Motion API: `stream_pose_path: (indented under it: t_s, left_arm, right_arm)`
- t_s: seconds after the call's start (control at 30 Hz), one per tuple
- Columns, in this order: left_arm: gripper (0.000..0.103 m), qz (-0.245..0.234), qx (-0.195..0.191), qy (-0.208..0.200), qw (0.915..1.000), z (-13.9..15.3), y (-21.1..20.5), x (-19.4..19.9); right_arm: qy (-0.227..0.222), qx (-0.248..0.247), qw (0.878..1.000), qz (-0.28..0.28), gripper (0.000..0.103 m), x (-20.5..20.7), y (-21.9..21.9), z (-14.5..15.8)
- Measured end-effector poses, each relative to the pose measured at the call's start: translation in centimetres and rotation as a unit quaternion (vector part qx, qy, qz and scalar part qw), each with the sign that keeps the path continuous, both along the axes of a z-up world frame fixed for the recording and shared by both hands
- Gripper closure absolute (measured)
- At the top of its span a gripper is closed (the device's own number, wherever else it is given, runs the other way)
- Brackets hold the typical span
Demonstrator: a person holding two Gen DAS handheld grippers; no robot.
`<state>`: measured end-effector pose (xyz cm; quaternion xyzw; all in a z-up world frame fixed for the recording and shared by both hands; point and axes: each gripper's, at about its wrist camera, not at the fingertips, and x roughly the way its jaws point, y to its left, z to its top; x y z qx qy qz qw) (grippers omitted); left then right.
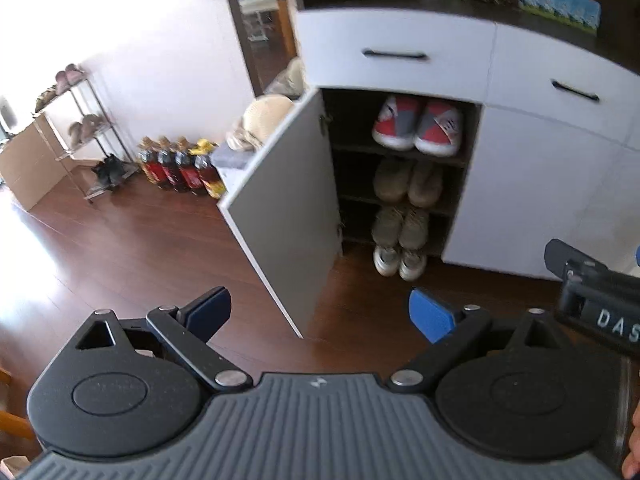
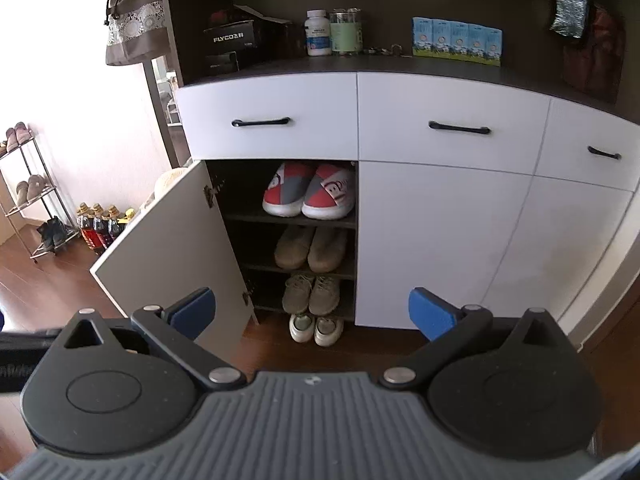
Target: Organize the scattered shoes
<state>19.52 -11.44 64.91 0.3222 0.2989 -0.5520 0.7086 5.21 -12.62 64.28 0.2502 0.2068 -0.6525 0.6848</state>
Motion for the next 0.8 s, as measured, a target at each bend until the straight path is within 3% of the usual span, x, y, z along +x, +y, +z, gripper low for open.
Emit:
stream_pose_path:
  t_s: [0.3,0.8]
  left_arm:
    - [0.005,-0.019,0.019,0.011,0.9996,-1.0,-0.3,-0.7]
    - [0.005,0.002,0.029,-0.02,0.9994,-1.7,-0.6,2.6]
  right_arm:
    - [0.011,0.015,1.0,-0.014,0.001,-1.0,1.2,0.3]
    - [0.021,0.029,0.999,-0.038,0.001,1.6,-0.6,-0.4]
